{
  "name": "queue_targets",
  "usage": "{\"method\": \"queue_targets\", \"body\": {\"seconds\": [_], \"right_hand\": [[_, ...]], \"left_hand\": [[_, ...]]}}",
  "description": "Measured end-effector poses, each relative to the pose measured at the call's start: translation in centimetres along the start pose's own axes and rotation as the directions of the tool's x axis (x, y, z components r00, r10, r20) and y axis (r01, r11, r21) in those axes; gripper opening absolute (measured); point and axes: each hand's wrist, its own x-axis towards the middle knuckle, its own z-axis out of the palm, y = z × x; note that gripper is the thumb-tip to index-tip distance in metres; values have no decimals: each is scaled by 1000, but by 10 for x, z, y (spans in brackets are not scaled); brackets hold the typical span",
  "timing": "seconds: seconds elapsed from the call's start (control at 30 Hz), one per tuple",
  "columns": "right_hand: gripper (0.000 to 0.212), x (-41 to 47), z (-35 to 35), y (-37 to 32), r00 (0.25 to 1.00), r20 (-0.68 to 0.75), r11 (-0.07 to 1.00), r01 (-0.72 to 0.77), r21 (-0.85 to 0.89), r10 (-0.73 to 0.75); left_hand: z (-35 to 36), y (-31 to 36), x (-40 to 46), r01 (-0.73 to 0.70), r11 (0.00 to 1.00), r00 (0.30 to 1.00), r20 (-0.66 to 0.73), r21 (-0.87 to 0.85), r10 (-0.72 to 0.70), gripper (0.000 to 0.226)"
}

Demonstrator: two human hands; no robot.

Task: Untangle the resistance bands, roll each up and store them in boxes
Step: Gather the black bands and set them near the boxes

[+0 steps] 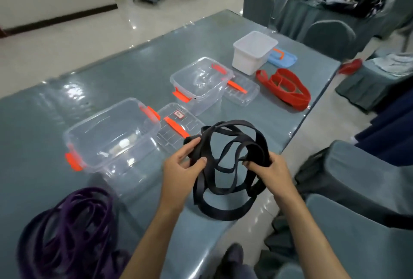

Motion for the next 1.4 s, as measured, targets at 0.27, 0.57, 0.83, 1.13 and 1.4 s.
{"method": "queue_targets", "body": {"seconds": [0.27,0.57,0.83,1.13,1.4], "right_hand": [[7,131,-50,19,996,92,1000,4,6,-4],[14,289,-103,11,971,225,989,112,-100,-87],[22,366,-112,52,928,371,948,133,-289,-17],[32,383,-116,106,735,592,669,261,-696,329],[129,370,-114,90,719,618,695,267,-668,318]], "left_hand": [[85,-17,86,10,998,997,-78,54,-6,54],[182,-11,197,7,983,975,-219,184,34,53],[212,-81,239,152,965,943,-324,212,-77,54],[229,-180,211,403,666,913,-328,627,-244,57],[234,-188,196,366,437,917,-239,822,-319,66]]}}
